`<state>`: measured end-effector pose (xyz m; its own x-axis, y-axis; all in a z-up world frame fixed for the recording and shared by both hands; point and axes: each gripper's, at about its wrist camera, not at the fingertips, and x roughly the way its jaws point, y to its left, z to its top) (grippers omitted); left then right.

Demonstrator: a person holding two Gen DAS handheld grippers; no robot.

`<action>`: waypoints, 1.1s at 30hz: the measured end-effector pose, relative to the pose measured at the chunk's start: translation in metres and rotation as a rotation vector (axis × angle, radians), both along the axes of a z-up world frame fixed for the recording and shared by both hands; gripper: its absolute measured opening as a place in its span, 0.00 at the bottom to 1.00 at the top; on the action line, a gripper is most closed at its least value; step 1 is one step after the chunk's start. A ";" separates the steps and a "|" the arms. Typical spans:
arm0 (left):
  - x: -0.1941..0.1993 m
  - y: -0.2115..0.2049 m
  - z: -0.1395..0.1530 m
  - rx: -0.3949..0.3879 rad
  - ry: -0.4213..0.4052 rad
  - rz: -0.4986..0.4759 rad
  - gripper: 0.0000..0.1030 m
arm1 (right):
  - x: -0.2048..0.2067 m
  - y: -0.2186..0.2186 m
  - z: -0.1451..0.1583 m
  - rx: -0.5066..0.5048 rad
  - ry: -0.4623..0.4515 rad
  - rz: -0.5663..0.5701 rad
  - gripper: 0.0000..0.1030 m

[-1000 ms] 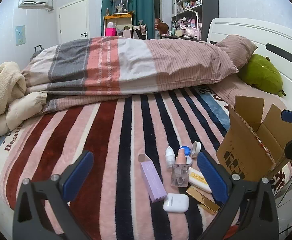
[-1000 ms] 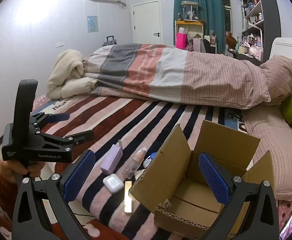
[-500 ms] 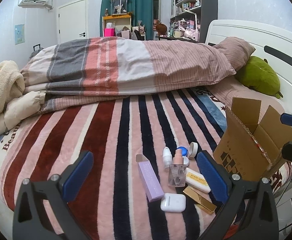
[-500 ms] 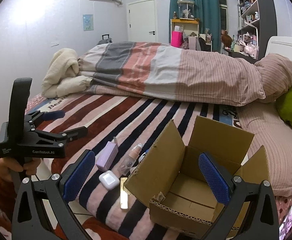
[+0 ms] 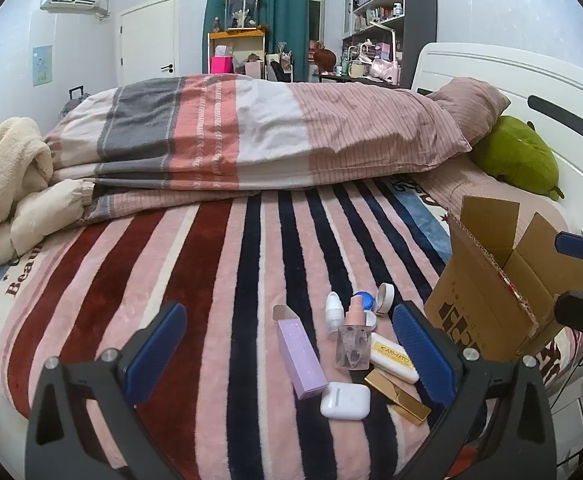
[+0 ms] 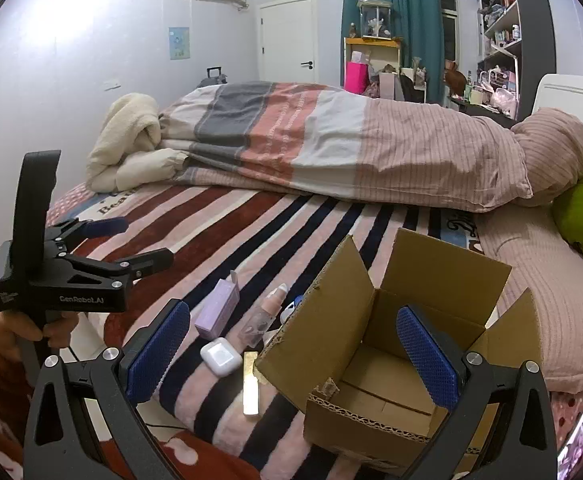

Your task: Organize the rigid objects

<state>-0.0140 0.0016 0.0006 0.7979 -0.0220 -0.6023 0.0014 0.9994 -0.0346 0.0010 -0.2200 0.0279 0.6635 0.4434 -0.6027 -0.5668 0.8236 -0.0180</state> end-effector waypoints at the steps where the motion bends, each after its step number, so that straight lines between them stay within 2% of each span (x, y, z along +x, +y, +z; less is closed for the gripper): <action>1: 0.000 0.000 0.000 0.002 0.000 0.002 1.00 | 0.000 0.001 0.000 -0.004 -0.004 -0.004 1.00; 25: 0.004 0.007 0.000 0.000 0.000 0.012 1.00 | -0.001 0.008 -0.002 -0.006 0.000 0.001 1.00; 33: 0.004 0.028 -0.005 -0.052 -0.018 0.000 1.00 | -0.009 0.032 0.003 -0.058 -0.050 0.031 0.99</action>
